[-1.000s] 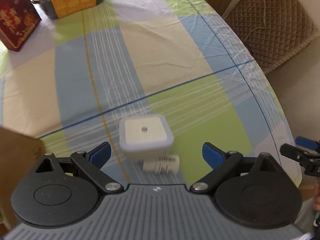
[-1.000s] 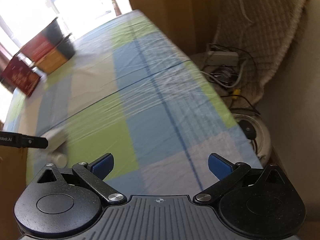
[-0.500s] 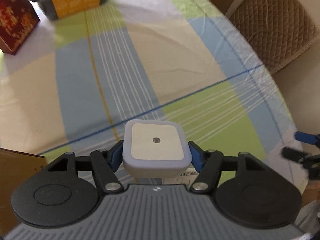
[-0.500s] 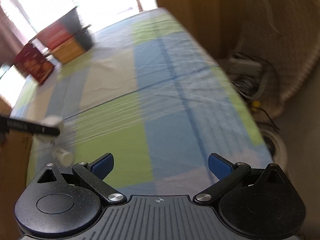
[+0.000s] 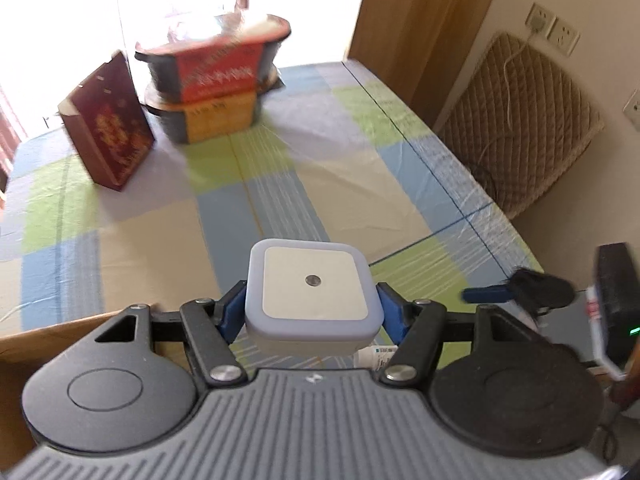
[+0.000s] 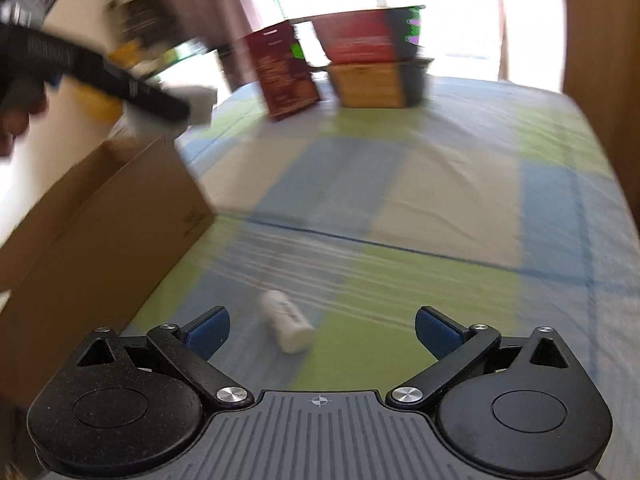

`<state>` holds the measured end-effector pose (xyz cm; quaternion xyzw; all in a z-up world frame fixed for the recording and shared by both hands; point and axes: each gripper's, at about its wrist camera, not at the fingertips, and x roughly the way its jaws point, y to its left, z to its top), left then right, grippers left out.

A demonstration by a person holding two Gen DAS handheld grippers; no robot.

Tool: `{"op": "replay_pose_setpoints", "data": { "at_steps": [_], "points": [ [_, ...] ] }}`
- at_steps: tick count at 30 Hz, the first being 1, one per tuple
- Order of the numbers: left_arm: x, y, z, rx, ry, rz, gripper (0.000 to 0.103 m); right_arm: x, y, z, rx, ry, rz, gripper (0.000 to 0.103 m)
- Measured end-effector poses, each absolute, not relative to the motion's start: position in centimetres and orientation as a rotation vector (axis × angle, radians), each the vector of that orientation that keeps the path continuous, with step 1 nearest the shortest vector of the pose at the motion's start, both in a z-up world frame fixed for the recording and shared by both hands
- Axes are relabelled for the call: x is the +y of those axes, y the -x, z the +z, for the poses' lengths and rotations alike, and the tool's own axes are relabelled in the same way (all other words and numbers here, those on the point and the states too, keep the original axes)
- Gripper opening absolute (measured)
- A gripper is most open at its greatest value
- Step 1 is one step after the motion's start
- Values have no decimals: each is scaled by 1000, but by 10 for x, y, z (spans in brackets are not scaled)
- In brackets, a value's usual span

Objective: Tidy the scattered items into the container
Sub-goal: 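Grasp the white pill bottle with the right gripper while the left gripper holds the night light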

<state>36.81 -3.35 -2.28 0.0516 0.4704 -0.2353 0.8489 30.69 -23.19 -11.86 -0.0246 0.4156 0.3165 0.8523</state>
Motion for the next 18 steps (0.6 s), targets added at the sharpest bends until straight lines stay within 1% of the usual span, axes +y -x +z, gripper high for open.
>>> {"op": "replay_pose_setpoints", "data": {
  "at_steps": [1, 6, 7, 9, 11, 12, 14, 18],
  "points": [
    [-28, -365, -19, 986, -103, -488, 63, -223, -309, -123, 885, 79, 685, 75],
    [5, -344, 0, 963, -93, -441, 63, -185, -315, -144, 925, 227, 725, 74],
    [12, -340, 3, 959, -87, -431, 63, -179, -315, -148, 933, 258, 724, 71],
    [27, -332, 8, 954, -74, -412, 63, -170, -315, -156, 962, 302, 730, 48],
    [40, -324, 12, 948, -60, -390, 63, -163, -315, -162, 985, 338, 712, 46],
    [48, -321, 14, 946, -54, -381, 63, -160, -313, -163, 982, 355, 701, 29],
    [62, -312, 18, 941, -41, -359, 63, -156, -311, -165, 997, 364, 676, 29],
    [91, -291, 25, 933, -25, -324, 63, -156, -306, -146, 995, 303, 653, 29]
  ]
}}
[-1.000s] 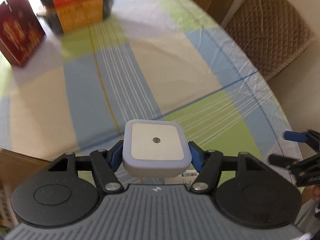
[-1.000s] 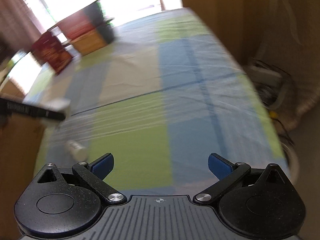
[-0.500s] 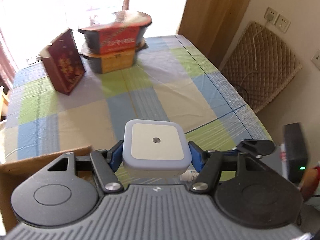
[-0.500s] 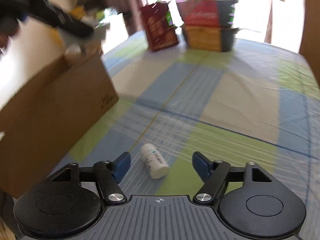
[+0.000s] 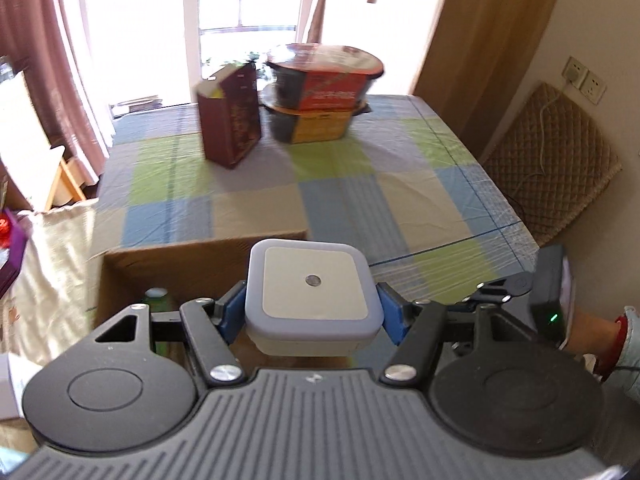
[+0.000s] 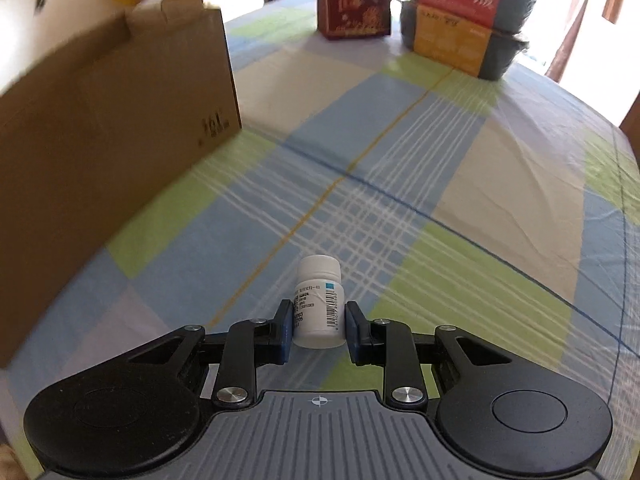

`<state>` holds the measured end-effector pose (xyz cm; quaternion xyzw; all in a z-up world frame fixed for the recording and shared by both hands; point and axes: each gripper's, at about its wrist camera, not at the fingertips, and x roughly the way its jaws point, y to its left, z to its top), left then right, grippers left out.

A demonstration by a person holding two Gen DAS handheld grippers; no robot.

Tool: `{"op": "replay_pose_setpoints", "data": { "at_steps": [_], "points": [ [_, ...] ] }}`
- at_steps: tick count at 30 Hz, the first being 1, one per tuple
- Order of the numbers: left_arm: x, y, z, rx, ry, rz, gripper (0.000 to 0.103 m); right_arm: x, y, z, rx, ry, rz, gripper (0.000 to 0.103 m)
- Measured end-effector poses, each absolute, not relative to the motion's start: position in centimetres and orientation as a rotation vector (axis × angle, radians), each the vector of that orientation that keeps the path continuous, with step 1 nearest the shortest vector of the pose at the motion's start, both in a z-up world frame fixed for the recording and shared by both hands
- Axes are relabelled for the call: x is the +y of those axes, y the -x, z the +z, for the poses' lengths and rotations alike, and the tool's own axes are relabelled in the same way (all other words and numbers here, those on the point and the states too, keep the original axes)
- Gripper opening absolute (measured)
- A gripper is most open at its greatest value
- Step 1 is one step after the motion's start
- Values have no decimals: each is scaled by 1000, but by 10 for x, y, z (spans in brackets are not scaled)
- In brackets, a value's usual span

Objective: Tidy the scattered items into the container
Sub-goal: 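Grasp the white pill bottle with the right gripper while the left gripper holds the night light, then carry the night light and pill bottle over the cardboard box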

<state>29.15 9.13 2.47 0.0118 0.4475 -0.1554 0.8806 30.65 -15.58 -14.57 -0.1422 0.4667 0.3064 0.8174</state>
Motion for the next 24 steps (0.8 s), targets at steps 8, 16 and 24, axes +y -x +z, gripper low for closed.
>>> {"op": "replay_pose_setpoints", "data": {
  "at_steps": [8, 16, 24],
  "points": [
    [144, -243, 34, 940, -4, -253, 63, -148, -294, -66, 892, 129, 748, 29],
    [177, -201, 35, 970, -3, -211, 63, -100, -263, 0, 828, 138, 977, 29],
    [193, -173, 27, 997, 15, -205, 63, -42, -210, 11, 885, 297, 1256, 29]
  ]
}}
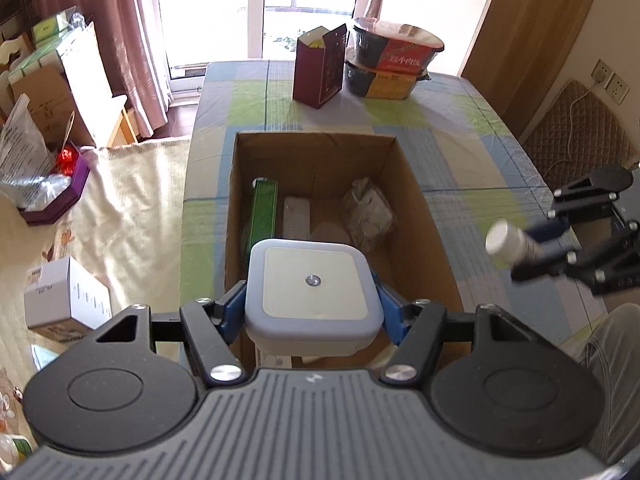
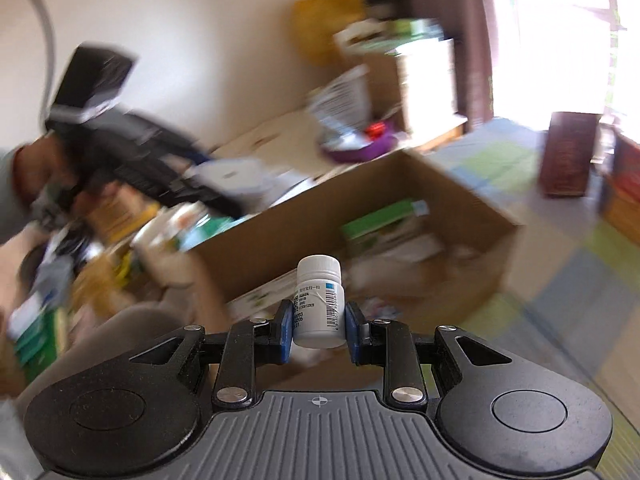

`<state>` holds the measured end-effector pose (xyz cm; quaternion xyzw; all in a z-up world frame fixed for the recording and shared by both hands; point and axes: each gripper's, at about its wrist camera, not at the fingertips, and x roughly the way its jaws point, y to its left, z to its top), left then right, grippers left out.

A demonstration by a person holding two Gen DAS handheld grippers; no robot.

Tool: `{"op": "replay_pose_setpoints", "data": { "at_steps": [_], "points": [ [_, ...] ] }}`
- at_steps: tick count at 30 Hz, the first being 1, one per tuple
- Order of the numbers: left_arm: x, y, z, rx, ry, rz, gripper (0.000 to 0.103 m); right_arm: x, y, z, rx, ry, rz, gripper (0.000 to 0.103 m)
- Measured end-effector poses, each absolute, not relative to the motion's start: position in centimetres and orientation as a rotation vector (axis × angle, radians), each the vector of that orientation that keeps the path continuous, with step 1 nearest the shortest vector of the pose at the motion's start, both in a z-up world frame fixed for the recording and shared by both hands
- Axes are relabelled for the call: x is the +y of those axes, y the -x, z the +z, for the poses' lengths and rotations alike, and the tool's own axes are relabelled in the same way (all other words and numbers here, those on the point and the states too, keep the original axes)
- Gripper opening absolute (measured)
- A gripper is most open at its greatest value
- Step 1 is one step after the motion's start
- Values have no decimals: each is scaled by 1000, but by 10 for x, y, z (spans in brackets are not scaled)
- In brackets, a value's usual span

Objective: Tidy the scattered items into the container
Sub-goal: 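Carry the night light and pill bottle over the cardboard box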

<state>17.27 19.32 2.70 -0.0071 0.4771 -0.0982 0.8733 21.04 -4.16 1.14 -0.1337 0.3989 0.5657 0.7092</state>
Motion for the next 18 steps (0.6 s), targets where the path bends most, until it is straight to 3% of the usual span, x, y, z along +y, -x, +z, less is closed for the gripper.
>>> {"op": "replay_pose_setpoints", "data": {
  "at_steps": [11, 18],
  "points": [
    [201, -157, 13, 1021, 40, -224, 63, 11, -181, -34, 1046, 508, 1359, 29],
    [203, -157, 4, 1032, 53, -236, 63, 33, -190, -55, 1055, 562, 1292, 29]
  ]
}}
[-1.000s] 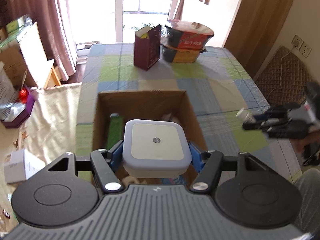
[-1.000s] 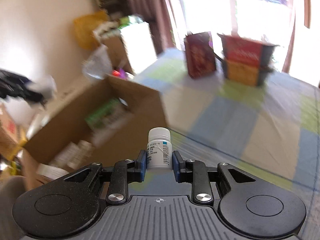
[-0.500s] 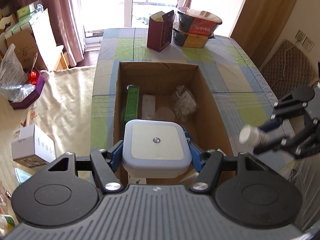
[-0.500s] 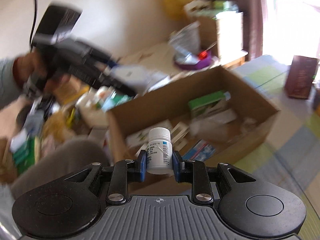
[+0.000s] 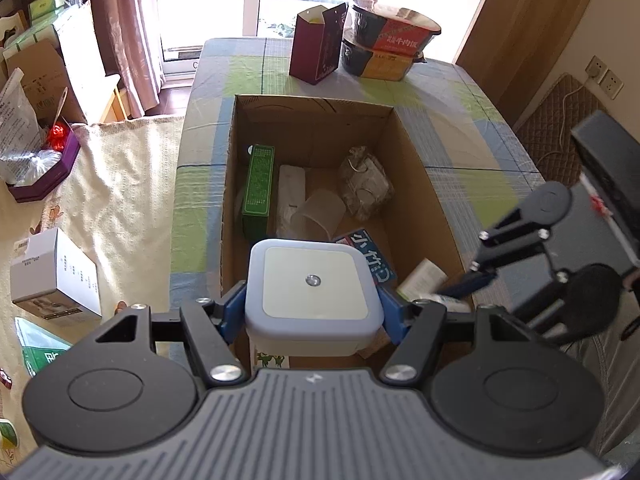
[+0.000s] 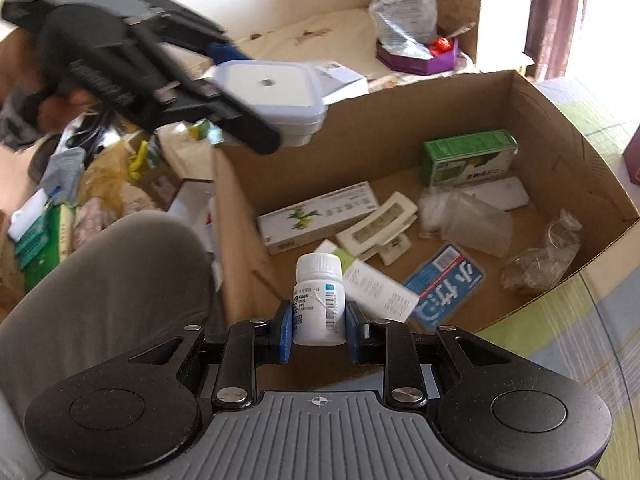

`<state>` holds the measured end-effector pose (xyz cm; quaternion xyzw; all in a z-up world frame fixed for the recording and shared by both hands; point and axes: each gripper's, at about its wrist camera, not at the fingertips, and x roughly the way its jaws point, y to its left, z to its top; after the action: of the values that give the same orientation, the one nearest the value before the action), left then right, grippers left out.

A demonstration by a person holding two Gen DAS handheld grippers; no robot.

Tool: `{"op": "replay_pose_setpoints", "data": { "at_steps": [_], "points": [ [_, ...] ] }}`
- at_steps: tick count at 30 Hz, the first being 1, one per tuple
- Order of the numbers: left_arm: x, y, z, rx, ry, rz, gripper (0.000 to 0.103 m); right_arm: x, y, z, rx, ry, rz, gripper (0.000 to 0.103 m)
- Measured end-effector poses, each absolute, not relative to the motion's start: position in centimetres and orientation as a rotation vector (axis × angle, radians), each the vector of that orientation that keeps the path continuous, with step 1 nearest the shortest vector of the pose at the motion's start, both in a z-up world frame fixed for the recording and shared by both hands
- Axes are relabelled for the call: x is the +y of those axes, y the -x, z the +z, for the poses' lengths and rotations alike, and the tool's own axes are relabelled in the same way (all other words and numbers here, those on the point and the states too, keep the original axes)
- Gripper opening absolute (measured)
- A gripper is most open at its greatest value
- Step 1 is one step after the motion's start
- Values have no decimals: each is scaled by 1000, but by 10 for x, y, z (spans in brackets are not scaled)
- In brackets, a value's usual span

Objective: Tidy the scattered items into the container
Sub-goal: 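Carry the night light and pill bottle over the cardboard box, then lower the pill bottle and night light into the box and open both grippers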

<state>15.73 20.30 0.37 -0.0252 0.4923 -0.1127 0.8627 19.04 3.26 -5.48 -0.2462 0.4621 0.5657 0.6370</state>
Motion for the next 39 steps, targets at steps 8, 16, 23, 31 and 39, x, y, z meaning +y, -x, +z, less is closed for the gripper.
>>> {"op": "replay_pose_setpoints", "data": {
  "at_steps": [8, 16, 23, 31, 39],
  "points": [
    [205, -162, -10, 1055, 55, -236, 63, 43, -199, -65, 1087, 621, 1295, 29],
    [201, -164, -20, 1075, 55, -249, 63, 49, -195, -73, 1132, 725, 1322, 29],
    [200, -166, -28, 1093, 61, -250, 63, 47, -193, -77, 1156, 761, 1345, 30],
    [196, -168, -34, 1110, 55, -256, 63, 43, -195, -75, 1153, 738, 1335, 30],
    [191, -168, -36, 1114, 47, -268, 63, 39, -199, -72, 1141, 723, 1318, 30]
  ]
}}
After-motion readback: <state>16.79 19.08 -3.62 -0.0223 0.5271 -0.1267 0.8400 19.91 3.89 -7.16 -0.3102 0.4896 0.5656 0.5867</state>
